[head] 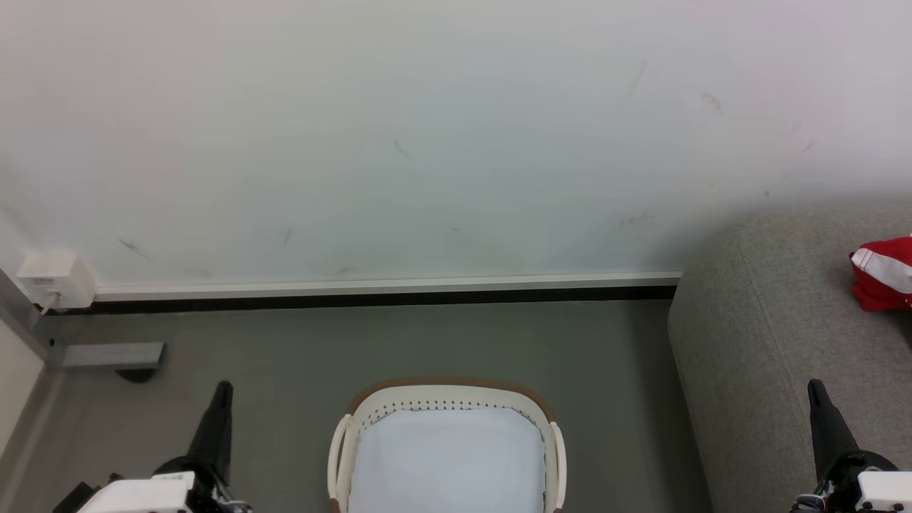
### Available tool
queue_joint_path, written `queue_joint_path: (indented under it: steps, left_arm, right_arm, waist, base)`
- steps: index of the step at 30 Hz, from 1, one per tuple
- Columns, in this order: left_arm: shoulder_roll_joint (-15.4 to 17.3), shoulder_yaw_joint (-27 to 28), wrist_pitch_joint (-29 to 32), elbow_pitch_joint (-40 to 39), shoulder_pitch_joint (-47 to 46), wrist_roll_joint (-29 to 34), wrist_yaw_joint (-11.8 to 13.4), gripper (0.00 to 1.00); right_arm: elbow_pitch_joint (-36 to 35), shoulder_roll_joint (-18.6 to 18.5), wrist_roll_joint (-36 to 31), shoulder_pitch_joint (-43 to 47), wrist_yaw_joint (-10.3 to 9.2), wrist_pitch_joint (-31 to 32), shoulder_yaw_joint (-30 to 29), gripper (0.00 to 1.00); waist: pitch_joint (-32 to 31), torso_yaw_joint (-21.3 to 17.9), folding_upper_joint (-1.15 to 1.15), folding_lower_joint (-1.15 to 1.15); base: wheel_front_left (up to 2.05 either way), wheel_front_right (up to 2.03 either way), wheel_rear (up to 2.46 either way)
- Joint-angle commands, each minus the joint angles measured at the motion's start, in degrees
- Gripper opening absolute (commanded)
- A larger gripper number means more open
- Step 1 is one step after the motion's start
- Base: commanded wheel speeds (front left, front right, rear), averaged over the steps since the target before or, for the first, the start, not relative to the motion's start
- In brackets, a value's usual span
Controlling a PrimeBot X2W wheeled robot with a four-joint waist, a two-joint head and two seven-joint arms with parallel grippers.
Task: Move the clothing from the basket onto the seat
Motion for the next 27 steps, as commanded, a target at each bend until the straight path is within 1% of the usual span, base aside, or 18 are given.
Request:
queue_joint_path:
  steps: [1,27]
  left_arm:
    - [0.4,0.13,0.27,-0.15,-0.48,-0.81,-0.21,0.0]
    - [0.4,0.12,0.27,-0.16,-0.47,-0.81,-0.21,0.0]
  right_arm:
    - [-0.26,-0.46,0.08,-0.72,-0.12,0.16,-0.21,0.0]
    - [-0.26,-0.47,0.08,-0.72,-0.12,0.16,-0.21,0.0]
  waist:
    - [0.0,0.0,0.0,0.0]
    - [0.0,0.0,0.0,0.0]
  base:
    - [0.0,0.0,0.0]
    - [0.0,0.0,0.0]
